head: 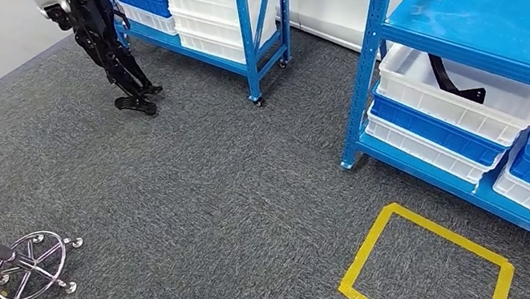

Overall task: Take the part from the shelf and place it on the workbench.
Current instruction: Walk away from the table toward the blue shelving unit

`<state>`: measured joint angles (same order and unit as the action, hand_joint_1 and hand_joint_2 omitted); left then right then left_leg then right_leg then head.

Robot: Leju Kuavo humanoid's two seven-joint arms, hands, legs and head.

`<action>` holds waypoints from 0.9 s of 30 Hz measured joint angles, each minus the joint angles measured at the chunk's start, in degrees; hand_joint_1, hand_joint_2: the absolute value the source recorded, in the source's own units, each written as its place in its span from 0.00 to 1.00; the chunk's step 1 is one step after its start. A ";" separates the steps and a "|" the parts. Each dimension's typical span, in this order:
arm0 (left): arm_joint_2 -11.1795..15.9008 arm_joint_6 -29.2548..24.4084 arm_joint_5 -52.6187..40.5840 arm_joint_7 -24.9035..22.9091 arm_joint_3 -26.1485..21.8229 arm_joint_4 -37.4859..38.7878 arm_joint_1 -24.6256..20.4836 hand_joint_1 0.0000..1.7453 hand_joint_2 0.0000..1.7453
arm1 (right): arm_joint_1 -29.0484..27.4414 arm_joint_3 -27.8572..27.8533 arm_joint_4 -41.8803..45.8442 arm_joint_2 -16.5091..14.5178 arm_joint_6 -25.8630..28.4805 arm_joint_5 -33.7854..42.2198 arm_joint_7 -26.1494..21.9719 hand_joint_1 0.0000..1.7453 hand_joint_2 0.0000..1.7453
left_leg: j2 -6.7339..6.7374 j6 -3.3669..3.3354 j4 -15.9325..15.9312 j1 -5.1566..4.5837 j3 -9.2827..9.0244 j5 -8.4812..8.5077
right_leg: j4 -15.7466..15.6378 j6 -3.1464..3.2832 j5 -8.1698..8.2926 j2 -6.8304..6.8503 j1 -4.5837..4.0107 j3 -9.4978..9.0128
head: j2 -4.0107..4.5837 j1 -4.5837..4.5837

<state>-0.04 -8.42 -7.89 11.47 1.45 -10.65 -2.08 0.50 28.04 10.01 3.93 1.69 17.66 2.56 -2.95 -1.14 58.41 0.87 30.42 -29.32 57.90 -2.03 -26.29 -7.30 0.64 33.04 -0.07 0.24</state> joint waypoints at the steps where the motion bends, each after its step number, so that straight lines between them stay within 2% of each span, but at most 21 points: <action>1: -0.03 0.01 -0.01 0.01 0.03 -0.02 -0.04 0.00 0.00 | -0.12 0.00 -0.02 0.00 -0.01 0.00 0.00 0.00 0.00 | 0.65 -0.48 -0.31 -0.02 -0.16 0.24 | 0.48 -0.23 -0.26 0.56 -0.02 0.45 | 0.00 -0.04; 2: -0.05 0.01 -0.01 0.01 0.05 -0.02 -0.04 0.00 0.00 | -0.16 0.00 -0.04 -0.02 -0.01 0.00 0.01 0.00 0.00 | 1.43 -0.95 -0.61 0.03 -0.31 0.51 | 1.94 -0.26 -1.12 1.78 -0.11 1.30 | -0.01 -0.15; 4: -0.03 0.03 -0.01 0.02 0.08 -0.02 0.05 0.00 0.00 | -0.04 0.00 -0.07 -0.05 -0.01 0.01 0.02 0.00 0.00 | 3.08 -1.50 -0.92 -0.09 -0.44 0.78 | 8.35 0.13 -4.37 5.04 -0.22 4.42 | 0.00 -0.40; 6: 0.01 0.13 -0.01 -0.01 0.14 -0.02 0.14 0.00 0.00 | 0.02 0.00 -0.07 -0.07 -0.01 0.04 0.02 0.00 0.00 | 4.82 -1.58 -0.89 -0.27 -0.30 0.78 | 15.39 0.06 -7.02 6.35 -0.04 7.76 | -0.01 -0.51; 7: 0.00 0.17 -0.01 -0.03 0.17 -0.02 0.13 0.00 0.00 | -0.02 0.00 -0.07 -0.07 -0.01 0.08 0.03 0.00 0.00 | 5.60 -1.56 -0.89 -0.30 -0.29 0.73 | 16.42 -0.30 -7.14 6.61 0.09 8.15 | -0.01 -0.52; 8: -0.03 0.21 -0.01 -0.08 0.21 -0.02 0.10 0.00 0.00 | -0.08 0.00 -0.07 -0.06 -0.01 0.13 0.04 0.00 0.00 | 6.30 -1.50 -0.87 -0.29 -0.32 0.67 | 15.18 -0.82 -6.43 6.91 0.23 7.40 | -0.01 -0.54; 9: -0.07 0.22 -0.01 -0.13 0.23 -0.02 0.07 0.00 0.00 | -0.13 0.00 -0.07 -0.04 -0.01 0.16 0.07 0.00 0.00 | 6.91 -1.39 -0.86 -0.26 -0.41 0.58 | 11.82 -1.37 -5.13 7.48 0.34 5.55 | 0.00 -0.56; 10: -0.09 0.22 -0.01 -0.18 0.24 -0.02 0.06 0.00 0.00 | -0.14 0.00 -0.06 -0.01 -0.01 0.22 0.10 0.00 0.00 | 7.47 -1.20 -0.84 -0.30 -0.56 0.45 | 7.41 -1.78 -3.68 8.87 0.41 3.15 | 0.00 -0.60; 12: -0.06 0.22 -0.01 -0.22 0.24 -0.02 0.07 0.00 0.00 | -0.03 0.00 -0.05 -0.01 -0.01 0.31 0.13 0.00 0.00 | 8.56 -0.56 -0.72 -0.65 -1.00 -0.02 | 1.24 -1.70 -1.51 11.69 0.23 -0.33 | 0.01 -0.61; 13: -0.03 0.22 -0.01 -0.22 0.24 -0.02 0.04 0.00 0.00 | 0.03 0.00 -0.04 -0.03 -0.01 0.35 0.13 0.00 0.00 | 9.14 -0.23 -0.69 -0.82 -1.27 -0.25 | 0.08 -1.34 -1.05 12.44 0.08 -0.87 | 0.01 -0.54; 15: 0.00 0.22 -0.01 -0.19 0.26 -0.09 -0.11 0.00 0.00 | 0.06 0.00 -0.04 -0.05 -0.01 0.37 0.15 0.00 0.00 | 10.42 0.38 -0.81 -0.82 -1.81 -0.63 | 0.07 -0.48 -0.81 11.25 -0.03 -0.73 | 0.01 -0.39; 16: 0.01 0.22 -0.03 -0.15 0.27 -0.17 -0.24 0.00 0.00 | 0.05 0.00 -0.04 -0.07 -0.01 0.39 0.16 0.00 0.00 | 10.11 0.73 -0.58 -0.64 -1.97 -0.99 | -0.04 -0.14 -0.72 10.53 0.20 -0.73 | 0.01 -0.33; 18: -0.04 0.22 -0.10 -0.05 0.31 -0.31 -0.42 0.00 0.00 | 0.09 -0.01 -0.04 -0.04 -0.01 0.42 0.20 0.00 0.00 | 7.26 1.31 2.32 -0.26 -1.05 -3.25 | -0.25 0.70 -0.42 9.08 0.78 -0.96 | 0.01 -0.15; 19: -0.07 0.22 -0.14 -0.03 0.32 -0.32 -0.43 0.00 0.00 | 0.11 -0.02 -0.04 -0.02 -0.01 0.44 0.21 0.00 0.00 | 5.23 1.47 5.50 -0.11 0.28 -5.17 | -0.27 1.01 -0.32 8.40 0.90 -0.85 | 0.00 -0.06; 20: -0.09 0.22 -0.16 -0.02 0.34 -0.31 -0.35 0.00 0.00 | 0.14 -0.02 -0.04 -0.01 0.00 0.45 0.23 0.00 0.00 | 3.97 1.53 9.30 -0.07 2.07 -7.13 | -0.24 1.27 -0.24 7.69 0.84 -0.75 | 0.00 0.00; 21: -0.10 0.22 -0.18 -0.02 0.36 -0.30 -0.22 0.00 0.00 | 0.12 -0.02 -0.04 0.00 0.00 0.47 0.25 0.00 0.00 | 3.36 1.58 12.70 -0.06 3.79 -8.49 | -0.22 1.42 -0.20 6.89 0.75 -0.68 | 0.00 0.00; 22: -0.09 0.22 -0.18 -0.03 0.36 -0.29 -0.08 0.00 0.00 | 0.08 -0.02 -0.04 -0.01 0.00 0.49 0.27 0.00 0.00 | 3.11 1.60 14.69 -0.06 4.93 -8.81 | -0.18 1.46 -0.17 6.04 0.66 -0.64 | 0.00 0.01; 23: -0.09 0.22 -0.18 -0.04 0.37 -0.29 0.01 0.00 0.00 | 0.02 -0.02 -0.04 -0.03 0.00 0.50 0.30 0.00 0.00 | 2.97 1.58 14.43 -0.04 5.06 -7.79 | -0.12 1.48 -0.15 5.14 0.61 -0.65 | 0.01 0.01; 24: -0.09 0.22 -0.18 -0.04 0.37 -0.29 0.05 0.00 0.00 | -0.03 -0.02 -0.04 -0.05 0.00 0.51 0.33 0.00 0.00 | 2.76 1.52 12.09 0.04 4.20 -5.84 | -0.06 1.45 -0.14 4.29 0.62 -0.71 | 0.00 0.02; 26: -0.07 0.22 -0.18 -0.05 0.38 -0.30 0.00 0.00 0.00 | -0.03 -0.02 -0.04 -0.07 0.00 0.52 0.37 0.00 0.00 | 0.88 1.47 4.76 0.39 1.07 -1.80 | 0.09 1.28 -0.11 2.80 0.53 -0.78 | 0.00 0.02; 27: -0.05 0.22 -0.18 -0.05 0.38 -0.29 -0.03 0.00 0.00 | 0.04 -0.02 -0.04 -0.07 0.00 0.52 0.37 0.00 0.00 | -0.09 1.39 2.13 0.51 0.01 -0.78 | 0.17 1.05 -0.05 2.22 0.39 -0.67 | 0.00 0.01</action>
<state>-0.10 -8.20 -8.07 11.43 1.84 -10.94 -2.10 0.54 28.02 9.97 3.86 1.69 18.18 2.93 -3.04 0.24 60.54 1.39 30.43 -30.09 58.07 -0.98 -26.33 -5.08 1.03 32.37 -0.08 0.25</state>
